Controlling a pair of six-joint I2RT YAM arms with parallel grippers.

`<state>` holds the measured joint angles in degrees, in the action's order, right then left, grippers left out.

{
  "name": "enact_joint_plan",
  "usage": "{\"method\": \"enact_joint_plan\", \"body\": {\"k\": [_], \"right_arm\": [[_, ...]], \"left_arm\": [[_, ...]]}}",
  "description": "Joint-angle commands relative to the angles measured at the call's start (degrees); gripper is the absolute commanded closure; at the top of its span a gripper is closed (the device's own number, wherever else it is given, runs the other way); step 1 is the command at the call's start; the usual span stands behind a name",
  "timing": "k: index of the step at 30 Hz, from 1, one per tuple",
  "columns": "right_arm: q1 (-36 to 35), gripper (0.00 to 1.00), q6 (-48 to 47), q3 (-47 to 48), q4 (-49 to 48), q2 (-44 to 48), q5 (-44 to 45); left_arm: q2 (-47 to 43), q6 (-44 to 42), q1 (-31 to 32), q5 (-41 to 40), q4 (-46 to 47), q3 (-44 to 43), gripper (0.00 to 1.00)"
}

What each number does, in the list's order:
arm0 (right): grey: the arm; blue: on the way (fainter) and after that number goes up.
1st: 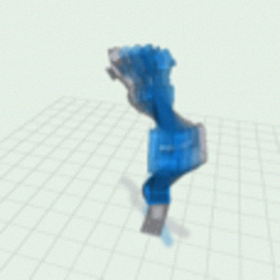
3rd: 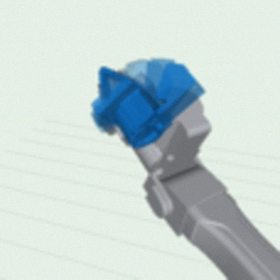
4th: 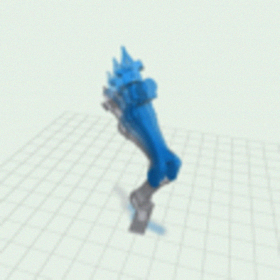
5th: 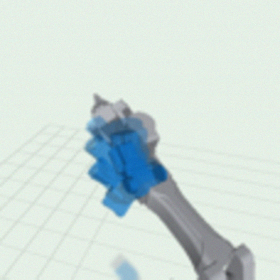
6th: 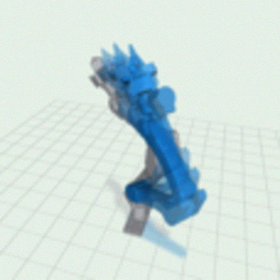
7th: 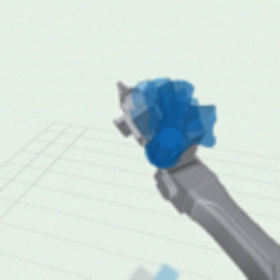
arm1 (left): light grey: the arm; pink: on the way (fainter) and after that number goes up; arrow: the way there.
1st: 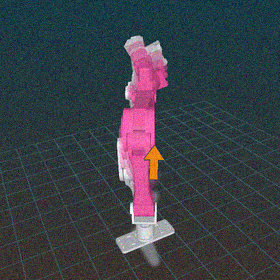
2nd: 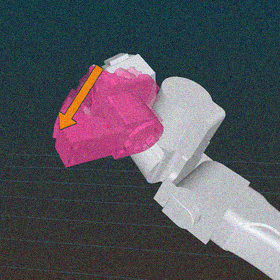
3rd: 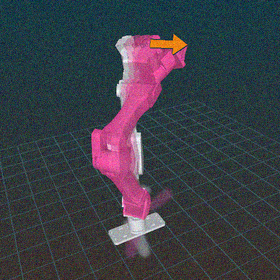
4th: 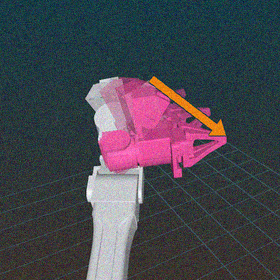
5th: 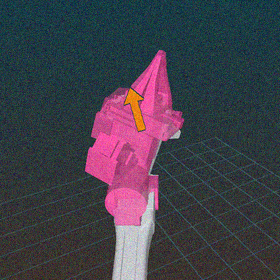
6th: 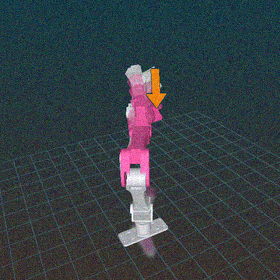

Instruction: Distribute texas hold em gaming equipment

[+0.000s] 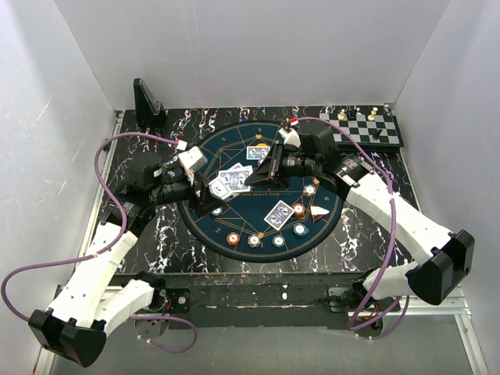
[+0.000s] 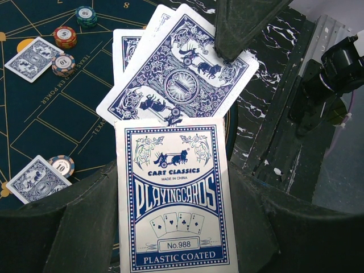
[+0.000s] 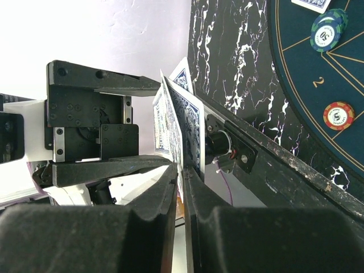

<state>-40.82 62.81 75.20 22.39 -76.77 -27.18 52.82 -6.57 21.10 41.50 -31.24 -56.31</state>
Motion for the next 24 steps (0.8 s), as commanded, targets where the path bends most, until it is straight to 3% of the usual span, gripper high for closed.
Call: {"method": "enact_joint_plan", "body": {"k": [1,4,24], "right_arm": [[0.74,0.88,0.04,0.91,-1.57,1.01,0.28],[1.18,0.98,-0.31,1.70,-0.51,1.71,0.90],[4.43,0.99,0.12,6.98,-0.51,4.53,-0.68]], "left_arm": [[-1.49,-0.29,-0.27,1.48,1.80,-1.34,1.00],[-1.49,-0.46,-0.27,1.22,1.71,-1.17,1.00],[-1.93,-0.46,-0.27,1.40,1.63,-0.55,1.00]]}}
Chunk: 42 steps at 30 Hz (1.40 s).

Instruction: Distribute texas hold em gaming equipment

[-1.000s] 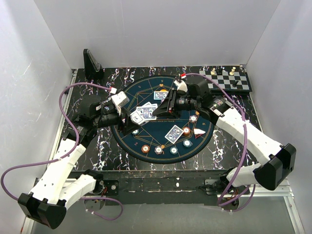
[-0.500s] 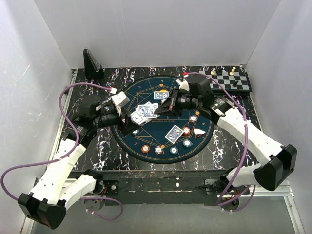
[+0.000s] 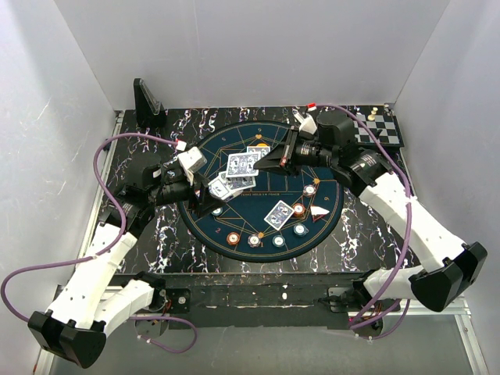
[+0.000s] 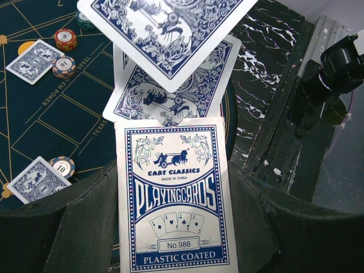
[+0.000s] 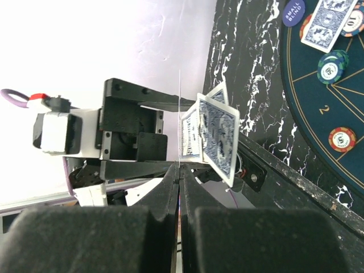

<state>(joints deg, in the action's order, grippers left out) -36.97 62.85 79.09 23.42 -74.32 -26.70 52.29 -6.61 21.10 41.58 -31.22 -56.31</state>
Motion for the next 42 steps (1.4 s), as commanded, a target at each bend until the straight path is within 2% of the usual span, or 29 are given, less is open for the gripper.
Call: {"method": "enact_joint_plan", "body": {"k": [1,5,10,15,19,23,33,42], "right_arm": [[0.85,0.99,0.08,3.44,-1.53,2.17,-1.25],[3.82,0.99,-0.44,5.19,-1.27,1.64,-2.39],[12.26,0.99,-1.24,7.21,-3.20,-1.17,-6.16],[16.84,0.99,-2.56,13.10,-3.73,-9.86,-8.81],[17.37,0.99,-2.12,15.83,-6.10,-18.02,-10.65],[16.23,0.99,0.08,16.01,-11.63,-26.73,-14.69],[2.88,0.99,-0.01,23.21,-12.78,-46.86,-15.84],[-1.35,0.99,1.58,22.69,-15.51,-54.08,-14.17]], "left_arm": [[-1.49,-0.42,-0.27,1.31,1.60,-0.46,1.00],[-1.58,-0.42,-0.27,1.31,1.60,-0.11,1.00],[-2.19,-0.51,-0.19,1.31,1.43,0.15,1.00],[-2.81,-0.24,-0.27,1.40,1.08,0.85,1.00],[-3.34,-0.42,-0.19,1.48,0.64,0.77,1.00],[-3.43,-0.51,-0.27,1.57,0.02,-0.20,1.00],[-3.43,-0.68,-0.27,0.61,-0.94,-1.51,1.00],[-3.95,-0.60,-0.27,0.87,-1.21,-1.87,1.00]]}}
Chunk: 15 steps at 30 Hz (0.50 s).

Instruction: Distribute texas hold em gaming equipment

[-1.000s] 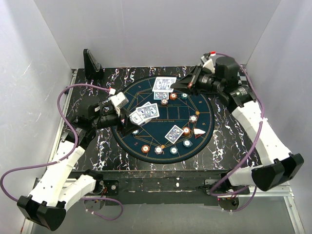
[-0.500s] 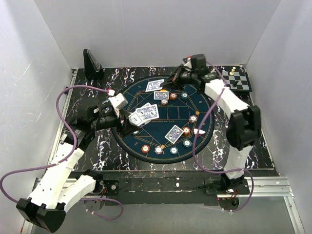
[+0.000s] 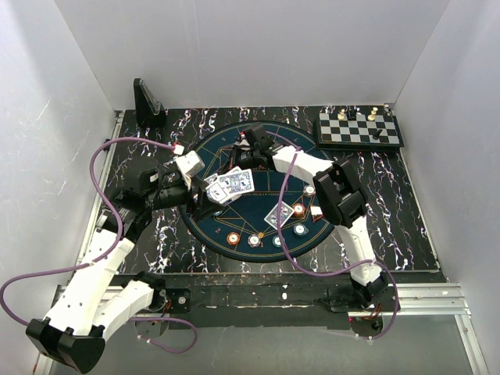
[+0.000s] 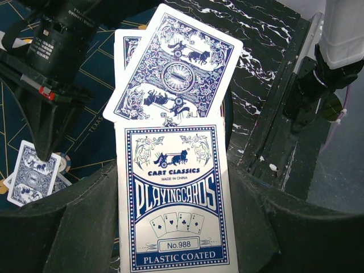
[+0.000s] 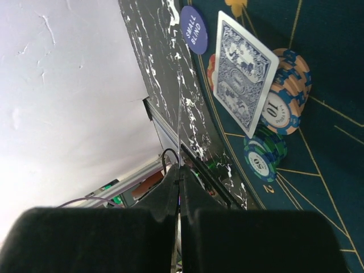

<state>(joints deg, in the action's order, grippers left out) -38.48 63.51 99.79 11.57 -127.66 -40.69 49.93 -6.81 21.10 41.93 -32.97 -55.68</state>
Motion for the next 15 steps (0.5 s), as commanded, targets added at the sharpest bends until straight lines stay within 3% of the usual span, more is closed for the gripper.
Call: {"method": "enact_joint_plan", "body": {"k": [1,15], "right_arm": [[0.07,0.99,0.66,1.99,-3.58,-1.27,0.08],[-0.54,0.95,-0.40,0.06,-2.44,-4.27,4.82]], "left_arm": [[-1.59,-0.40,-0.27,0.52,0.54,-2.50,1.00],[-2.03,-0.57,-0.27,0.52,0.72,-1.71,1.00]]}}
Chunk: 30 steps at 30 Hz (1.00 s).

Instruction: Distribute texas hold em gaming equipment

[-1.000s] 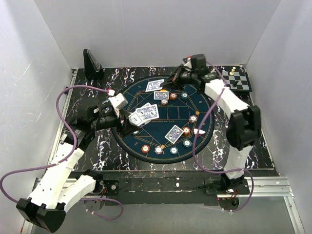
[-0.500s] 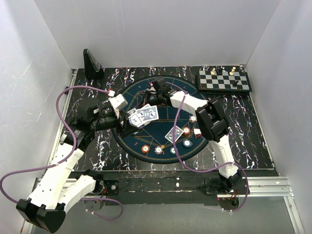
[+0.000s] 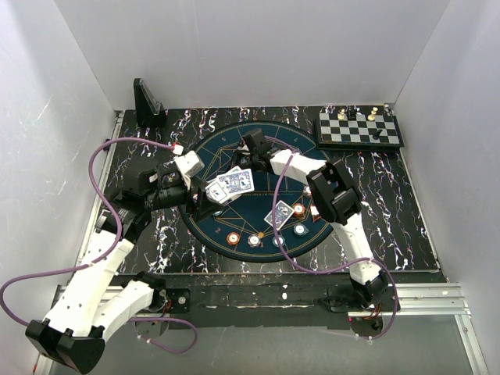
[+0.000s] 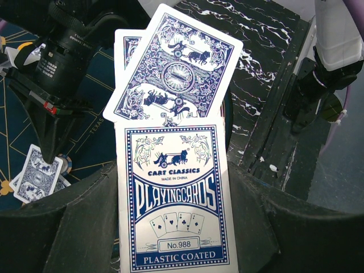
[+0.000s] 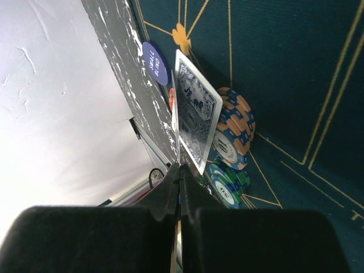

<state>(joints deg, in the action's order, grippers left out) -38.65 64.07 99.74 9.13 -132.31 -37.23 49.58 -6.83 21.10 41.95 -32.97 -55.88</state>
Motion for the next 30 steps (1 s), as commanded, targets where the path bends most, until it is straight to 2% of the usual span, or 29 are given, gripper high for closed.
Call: {"method": "enact_joint_plan", "body": {"k": [1,3,11,17,26,30], "right_arm": [[-0.37,0.92,-1.06,-0.34,0.45,0.47,1.63],[-0.28,0.86,-1.32,-1.56,1.15,1.70,2.60],[-0.19,0.49,-5.36,-4.46,5.11,8.37,4.09],[2.52,0.41,-6.06,-10.62,5.28,19.97,4.89],[8.41,0.22,-11.60,-16.94,17.23,38.86,9.98],[11.84,0.16,-11.96,-23.26,17.69,48.17,11.13]], "left_arm": [[-1.77,-0.47,-0.27,0.50,0.63,-1.43,1.00],[-1.86,-0.47,-0.27,0.41,0.54,-1.16,1.00],[-1.68,-0.47,-0.27,0.41,0.45,-1.16,1.00],[-1.68,-0.47,-0.27,0.76,0.45,-0.73,1.00],[-1.51,-0.38,-0.27,1.02,0.80,-0.29,1.00],[-1.51,-0.20,-0.27,1.11,0.98,-0.37,1.00]]}}
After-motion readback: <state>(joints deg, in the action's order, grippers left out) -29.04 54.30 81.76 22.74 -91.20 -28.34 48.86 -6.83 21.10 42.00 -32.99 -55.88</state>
